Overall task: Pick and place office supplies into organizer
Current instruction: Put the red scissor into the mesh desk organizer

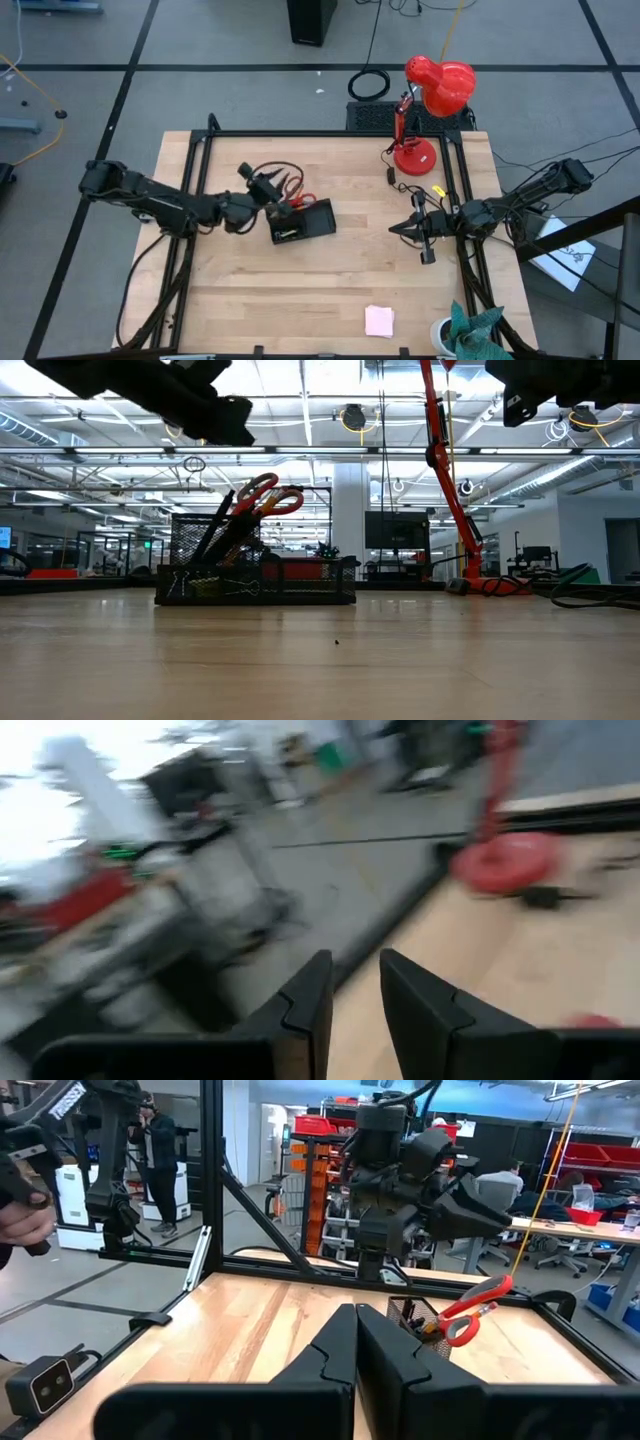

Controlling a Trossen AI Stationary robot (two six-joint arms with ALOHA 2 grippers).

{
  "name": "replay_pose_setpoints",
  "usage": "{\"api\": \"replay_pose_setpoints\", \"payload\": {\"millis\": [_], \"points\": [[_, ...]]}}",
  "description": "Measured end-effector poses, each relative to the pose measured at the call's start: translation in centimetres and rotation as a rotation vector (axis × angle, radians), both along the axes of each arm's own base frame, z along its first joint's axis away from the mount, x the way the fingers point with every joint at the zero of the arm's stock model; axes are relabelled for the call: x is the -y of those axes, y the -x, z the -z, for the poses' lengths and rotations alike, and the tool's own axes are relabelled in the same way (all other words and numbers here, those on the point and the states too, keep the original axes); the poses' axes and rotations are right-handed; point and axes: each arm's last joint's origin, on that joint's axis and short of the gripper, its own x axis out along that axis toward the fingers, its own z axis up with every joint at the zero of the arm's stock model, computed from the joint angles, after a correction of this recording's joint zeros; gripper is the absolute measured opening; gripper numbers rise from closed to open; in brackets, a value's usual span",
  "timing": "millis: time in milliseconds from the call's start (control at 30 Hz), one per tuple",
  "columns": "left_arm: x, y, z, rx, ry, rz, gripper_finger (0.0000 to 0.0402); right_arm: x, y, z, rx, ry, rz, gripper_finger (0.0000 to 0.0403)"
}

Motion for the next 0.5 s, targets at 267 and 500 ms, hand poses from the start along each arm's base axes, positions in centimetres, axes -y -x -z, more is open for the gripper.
{"api": "replay_pose_setpoints", "payload": {"millis": [267,500], "points": [[-1.9,1.5,0.6,0.000,0.143,0.034,0.0092,0.0,0.0,0.0,-0.002,0.017,0.002,0.0000],[-2.6,1.4,1.4,0.018,0.229,0.002,0.0092,0.0,0.0,0.0,0.001,0.015,0.002,0.0000]]}}
